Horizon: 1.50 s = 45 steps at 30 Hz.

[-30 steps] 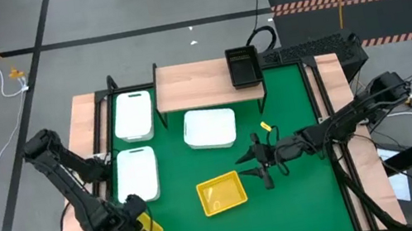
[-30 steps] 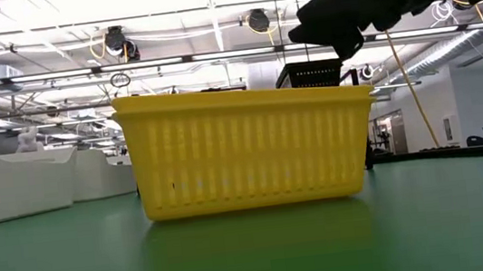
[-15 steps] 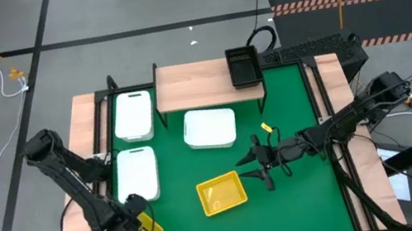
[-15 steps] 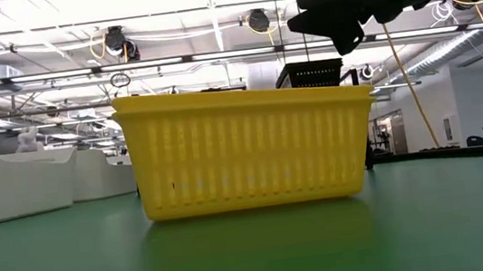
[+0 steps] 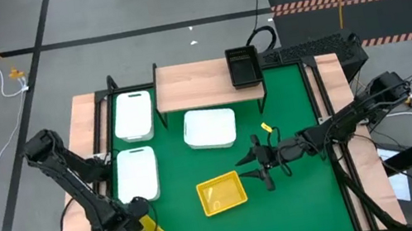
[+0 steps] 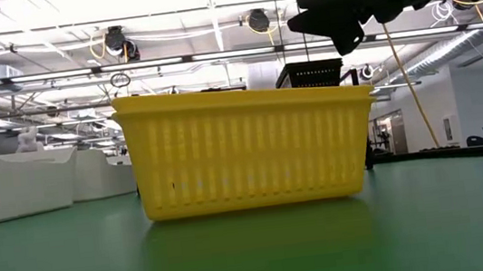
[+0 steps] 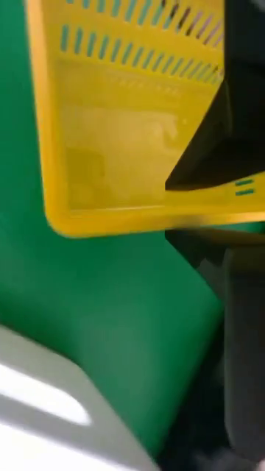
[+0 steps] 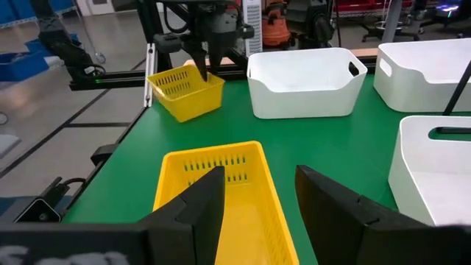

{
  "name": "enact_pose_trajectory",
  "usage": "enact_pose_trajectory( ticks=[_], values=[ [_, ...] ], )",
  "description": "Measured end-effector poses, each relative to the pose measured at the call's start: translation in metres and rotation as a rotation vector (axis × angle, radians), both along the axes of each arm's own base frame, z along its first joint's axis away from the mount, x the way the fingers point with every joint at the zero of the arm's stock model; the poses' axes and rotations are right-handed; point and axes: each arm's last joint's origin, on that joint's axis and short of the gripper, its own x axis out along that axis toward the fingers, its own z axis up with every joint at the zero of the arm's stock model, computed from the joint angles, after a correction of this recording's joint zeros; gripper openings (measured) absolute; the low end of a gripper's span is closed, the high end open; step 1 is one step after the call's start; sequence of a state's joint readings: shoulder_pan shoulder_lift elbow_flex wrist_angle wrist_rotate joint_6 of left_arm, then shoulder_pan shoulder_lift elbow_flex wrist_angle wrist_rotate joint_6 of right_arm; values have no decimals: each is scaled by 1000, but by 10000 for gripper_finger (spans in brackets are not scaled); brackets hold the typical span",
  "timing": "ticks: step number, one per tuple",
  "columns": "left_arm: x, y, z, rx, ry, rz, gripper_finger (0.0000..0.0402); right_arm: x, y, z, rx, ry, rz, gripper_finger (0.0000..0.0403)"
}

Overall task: Stack baskets on shelf by color
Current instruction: Stack the left yellow bin on the other yellow bins

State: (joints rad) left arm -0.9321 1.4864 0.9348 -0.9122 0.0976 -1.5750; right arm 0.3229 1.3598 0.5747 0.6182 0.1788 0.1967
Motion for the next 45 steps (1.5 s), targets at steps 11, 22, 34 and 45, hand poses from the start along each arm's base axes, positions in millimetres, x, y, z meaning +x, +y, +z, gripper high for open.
enact_pose_trajectory(
  ticks=[11,22,34,45],
  values=[
    [26,8,12,-88,-34,-77,8,0,1,0,33,8,42,160],
    [61,32,91,52,-180,-149,4,-1,1,-4,21,46,41,160],
    [113,109,137,254,-395,-108,4,-2,1,-6,10,73,41,160],
    [156,167,148,236,-657,-147,4,-3,0,-11,-12,118,41,160]
  ],
)
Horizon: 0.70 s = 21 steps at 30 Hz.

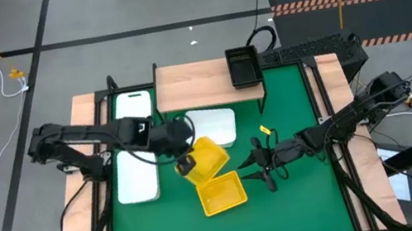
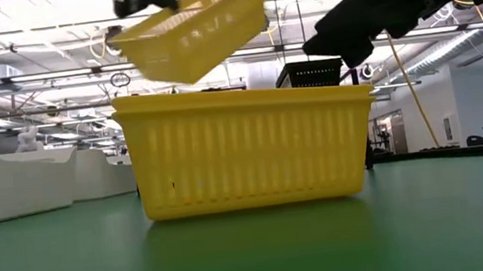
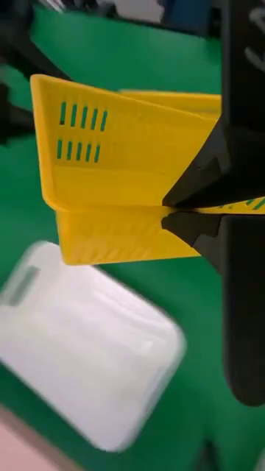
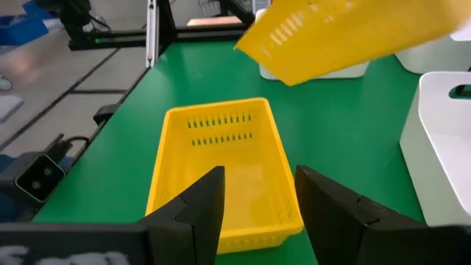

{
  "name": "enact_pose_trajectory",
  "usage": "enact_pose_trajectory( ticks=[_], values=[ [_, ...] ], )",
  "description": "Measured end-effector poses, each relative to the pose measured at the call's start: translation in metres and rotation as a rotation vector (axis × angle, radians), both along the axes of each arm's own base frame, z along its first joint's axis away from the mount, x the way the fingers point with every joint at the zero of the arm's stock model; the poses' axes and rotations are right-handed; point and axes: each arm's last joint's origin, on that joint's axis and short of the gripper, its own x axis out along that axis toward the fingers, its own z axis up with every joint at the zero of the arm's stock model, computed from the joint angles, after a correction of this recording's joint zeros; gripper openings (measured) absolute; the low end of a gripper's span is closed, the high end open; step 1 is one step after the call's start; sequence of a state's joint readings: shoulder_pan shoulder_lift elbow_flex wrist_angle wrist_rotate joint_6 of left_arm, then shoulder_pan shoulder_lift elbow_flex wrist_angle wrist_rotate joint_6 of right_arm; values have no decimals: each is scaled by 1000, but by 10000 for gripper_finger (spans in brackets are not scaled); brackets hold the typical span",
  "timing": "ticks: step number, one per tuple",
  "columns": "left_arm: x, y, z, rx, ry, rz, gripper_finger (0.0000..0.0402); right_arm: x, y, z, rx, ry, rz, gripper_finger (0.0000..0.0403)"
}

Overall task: Stack baskets on shelf by color
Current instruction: Stack the left yellow bin on the other yellow bins

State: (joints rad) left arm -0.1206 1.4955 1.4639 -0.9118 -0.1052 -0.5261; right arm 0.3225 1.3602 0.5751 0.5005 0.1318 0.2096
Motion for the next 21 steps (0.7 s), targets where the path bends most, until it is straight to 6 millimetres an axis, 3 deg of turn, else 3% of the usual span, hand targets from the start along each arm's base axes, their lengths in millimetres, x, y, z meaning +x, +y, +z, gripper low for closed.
enact_pose_trajectory(
  ticks=[5,10,21],
  values=[
    [24,4,-7,-7,-84,-87,3,0,0,-1,-10,15,0,160],
    [42,-1,-33,-92,-2,-167,3,-1,-1,-4,-24,38,3,160],
    [56,-23,-58,-162,57,-330,7,-2,-1,-5,-26,52,4,160]
  ],
)
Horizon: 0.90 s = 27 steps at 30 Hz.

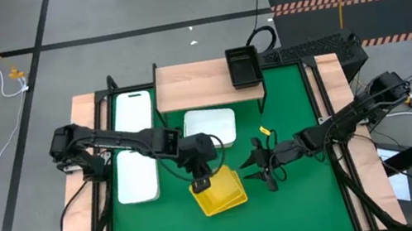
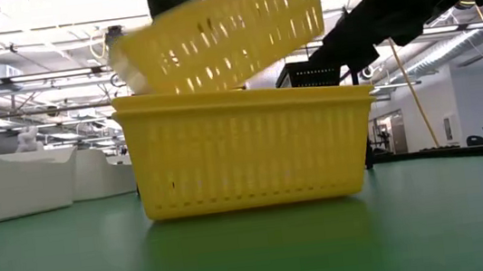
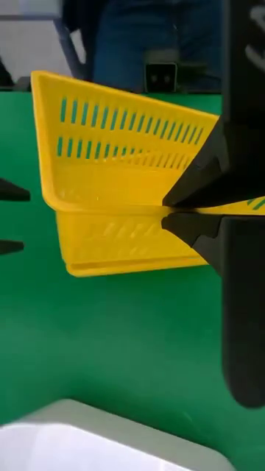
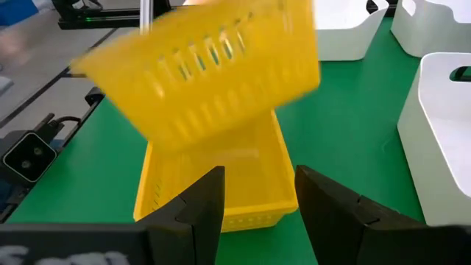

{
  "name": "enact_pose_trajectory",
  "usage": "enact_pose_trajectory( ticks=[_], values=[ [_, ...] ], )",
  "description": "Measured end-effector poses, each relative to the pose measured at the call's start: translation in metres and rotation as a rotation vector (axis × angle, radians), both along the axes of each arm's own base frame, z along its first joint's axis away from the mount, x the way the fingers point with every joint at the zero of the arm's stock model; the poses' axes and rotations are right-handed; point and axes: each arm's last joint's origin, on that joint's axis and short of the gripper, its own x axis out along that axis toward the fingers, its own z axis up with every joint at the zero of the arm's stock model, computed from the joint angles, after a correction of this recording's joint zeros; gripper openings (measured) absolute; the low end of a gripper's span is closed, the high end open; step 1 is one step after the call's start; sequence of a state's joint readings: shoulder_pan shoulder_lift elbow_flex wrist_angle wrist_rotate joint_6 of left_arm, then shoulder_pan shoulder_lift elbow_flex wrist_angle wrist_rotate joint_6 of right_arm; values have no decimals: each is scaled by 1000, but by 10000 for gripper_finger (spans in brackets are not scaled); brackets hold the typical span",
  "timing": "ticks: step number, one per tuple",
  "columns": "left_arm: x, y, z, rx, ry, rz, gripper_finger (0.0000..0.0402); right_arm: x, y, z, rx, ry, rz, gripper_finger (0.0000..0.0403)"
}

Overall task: Stack baskets on shelf by color
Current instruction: Stack the left yellow bin on the other yellow bins, then put the stack of yellow bins on the shelf

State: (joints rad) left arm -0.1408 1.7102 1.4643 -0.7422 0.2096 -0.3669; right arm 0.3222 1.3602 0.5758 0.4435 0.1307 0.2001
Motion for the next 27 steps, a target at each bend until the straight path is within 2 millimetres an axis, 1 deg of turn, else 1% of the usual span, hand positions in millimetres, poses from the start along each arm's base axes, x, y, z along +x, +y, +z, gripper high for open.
enact_pose_trajectory(
  ticks=[7,9,11,17,21,24,26,27],
  values=[
    [14,-5,-24,21,32,-43,5,0,0,0,10,2,-4,160],
    [17,-5,-29,7,46,-45,17,0,0,0,14,3,-6,160],
    [16,-6,-30,-26,57,-66,37,0,0,0,14,3,-6,160],
    [14,-6,-24,-75,55,-56,108,0,0,0,14,3,-5,160],
    [10,-3,-17,-89,56,-34,145,0,0,0,14,3,-5,160],
    [2,1,-8,-88,68,9,160,0,0,1,17,-8,-7,160],
    [-6,-1,2,-26,45,46,161,1,0,2,14,-26,-26,160],
    [-13,-4,9,34,32,66,160,1,-1,2,6,-28,-42,160]
  ],
)
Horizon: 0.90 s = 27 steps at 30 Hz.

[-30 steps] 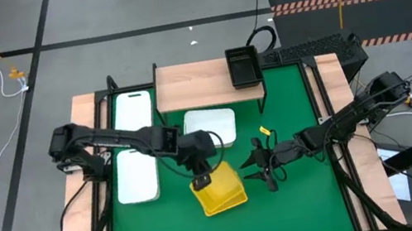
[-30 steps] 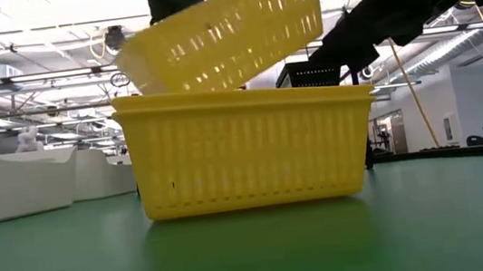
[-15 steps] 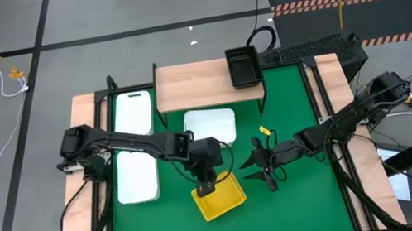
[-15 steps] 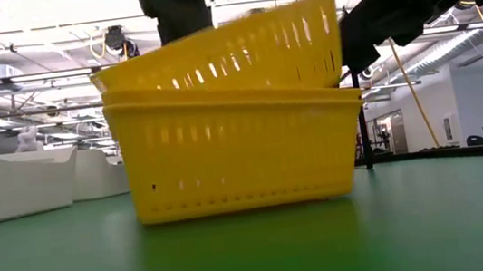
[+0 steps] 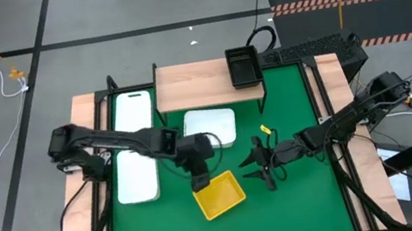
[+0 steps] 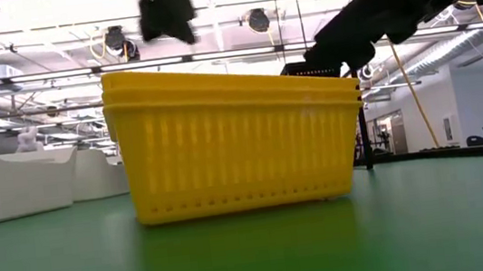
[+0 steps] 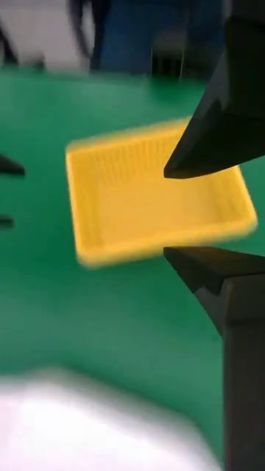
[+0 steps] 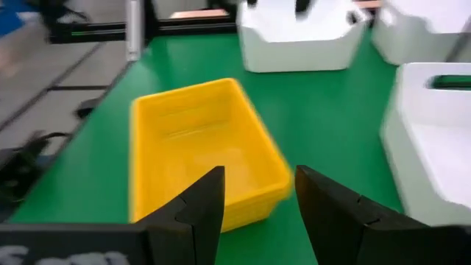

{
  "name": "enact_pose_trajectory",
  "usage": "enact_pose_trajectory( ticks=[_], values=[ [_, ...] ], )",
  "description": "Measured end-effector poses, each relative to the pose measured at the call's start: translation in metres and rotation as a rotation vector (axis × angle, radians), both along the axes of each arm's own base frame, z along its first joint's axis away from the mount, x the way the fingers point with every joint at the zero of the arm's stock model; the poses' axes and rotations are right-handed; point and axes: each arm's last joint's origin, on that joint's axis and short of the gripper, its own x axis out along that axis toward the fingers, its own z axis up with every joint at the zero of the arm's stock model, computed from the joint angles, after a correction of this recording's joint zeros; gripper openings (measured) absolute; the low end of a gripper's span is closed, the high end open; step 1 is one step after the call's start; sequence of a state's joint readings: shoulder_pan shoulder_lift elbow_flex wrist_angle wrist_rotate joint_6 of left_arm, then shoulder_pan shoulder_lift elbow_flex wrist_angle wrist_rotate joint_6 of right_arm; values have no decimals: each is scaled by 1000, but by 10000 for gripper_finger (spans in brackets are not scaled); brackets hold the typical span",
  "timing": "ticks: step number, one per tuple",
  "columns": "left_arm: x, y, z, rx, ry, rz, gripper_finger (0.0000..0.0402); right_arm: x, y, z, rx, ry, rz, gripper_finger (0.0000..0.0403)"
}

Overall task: Stack baskets on shelf by color
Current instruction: Put the stack of yellow bins on the shelf

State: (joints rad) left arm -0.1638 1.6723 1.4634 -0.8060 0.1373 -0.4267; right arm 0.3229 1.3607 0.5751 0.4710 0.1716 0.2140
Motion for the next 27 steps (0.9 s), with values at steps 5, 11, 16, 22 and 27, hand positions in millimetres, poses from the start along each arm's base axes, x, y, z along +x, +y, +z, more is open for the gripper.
enact_pose_trajectory(
  ticks=[5,11,16,22,27],
  values=[
    [-40,-28,17,195,-78,91,140,4,2,-10,-47,14,-43,160],
    [-90,-54,1,244,-142,228,115,12,13,-10,-34,-97,-9,160],
    [-120,-63,-27,275,-187,324,107,25,12,-12,-44,-99,-55,160],
    [-144,-57,-36,276,-217,426,106,64,-9,16,-162,59,-191,160],
    [-158,-47,-28,326,-253,486,106,92,-33,31,-244,194,-248,160]
  ],
)
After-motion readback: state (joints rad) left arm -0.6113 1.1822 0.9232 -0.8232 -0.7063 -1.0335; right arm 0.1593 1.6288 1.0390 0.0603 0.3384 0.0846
